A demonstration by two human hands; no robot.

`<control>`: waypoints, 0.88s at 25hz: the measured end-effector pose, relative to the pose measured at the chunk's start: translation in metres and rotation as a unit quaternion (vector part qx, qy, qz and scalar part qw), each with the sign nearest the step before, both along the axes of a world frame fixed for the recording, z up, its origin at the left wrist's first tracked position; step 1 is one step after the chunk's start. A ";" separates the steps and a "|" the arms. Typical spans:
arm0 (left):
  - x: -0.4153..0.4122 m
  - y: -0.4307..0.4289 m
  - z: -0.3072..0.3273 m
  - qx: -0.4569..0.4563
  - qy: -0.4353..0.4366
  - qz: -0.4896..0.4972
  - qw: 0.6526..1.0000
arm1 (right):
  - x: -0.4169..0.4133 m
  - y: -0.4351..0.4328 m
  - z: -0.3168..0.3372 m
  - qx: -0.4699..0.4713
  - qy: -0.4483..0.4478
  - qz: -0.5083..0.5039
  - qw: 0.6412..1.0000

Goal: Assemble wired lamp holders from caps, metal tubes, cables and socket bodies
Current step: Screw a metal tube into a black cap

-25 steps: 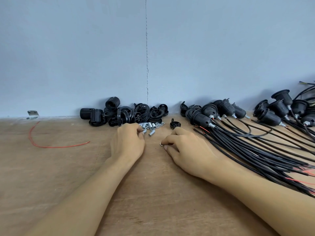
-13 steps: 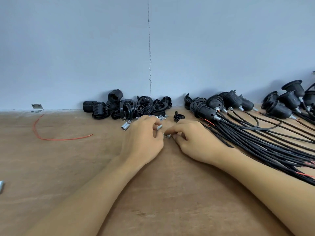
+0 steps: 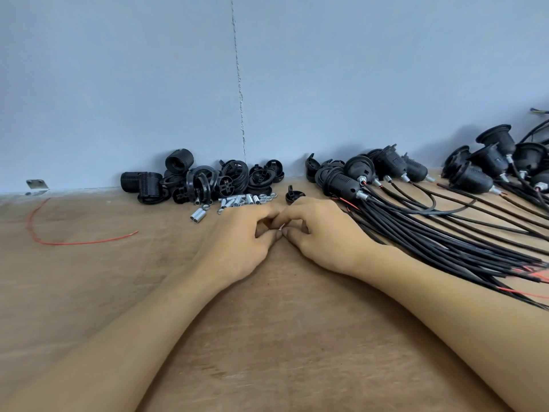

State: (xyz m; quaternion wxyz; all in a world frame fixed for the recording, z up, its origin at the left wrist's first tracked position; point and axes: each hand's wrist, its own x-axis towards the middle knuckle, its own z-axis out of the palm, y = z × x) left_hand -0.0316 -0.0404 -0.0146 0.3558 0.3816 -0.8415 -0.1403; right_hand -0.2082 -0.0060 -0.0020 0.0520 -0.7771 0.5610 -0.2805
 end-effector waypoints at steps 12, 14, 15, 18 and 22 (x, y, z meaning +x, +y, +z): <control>0.008 -0.002 -0.003 -0.004 -0.056 0.086 0.995 | -0.010 -0.004 -0.001 0.009 -0.009 -0.024 1.000; 0.005 -0.002 -0.004 0.006 -0.032 0.095 0.995 | -0.010 -0.004 -0.002 0.011 -0.022 -0.029 0.999; 0.004 -0.002 -0.004 0.027 -0.001 0.099 0.995 | -0.009 -0.003 -0.002 0.014 -0.037 -0.029 0.999; 0.001 -0.003 -0.001 0.138 0.151 0.089 0.975 | -0.005 -0.002 0.000 0.012 -0.130 -0.002 0.991; 0.000 0.000 0.001 0.240 0.287 0.058 0.925 | -0.002 0.000 0.004 -0.008 -0.171 0.022 0.985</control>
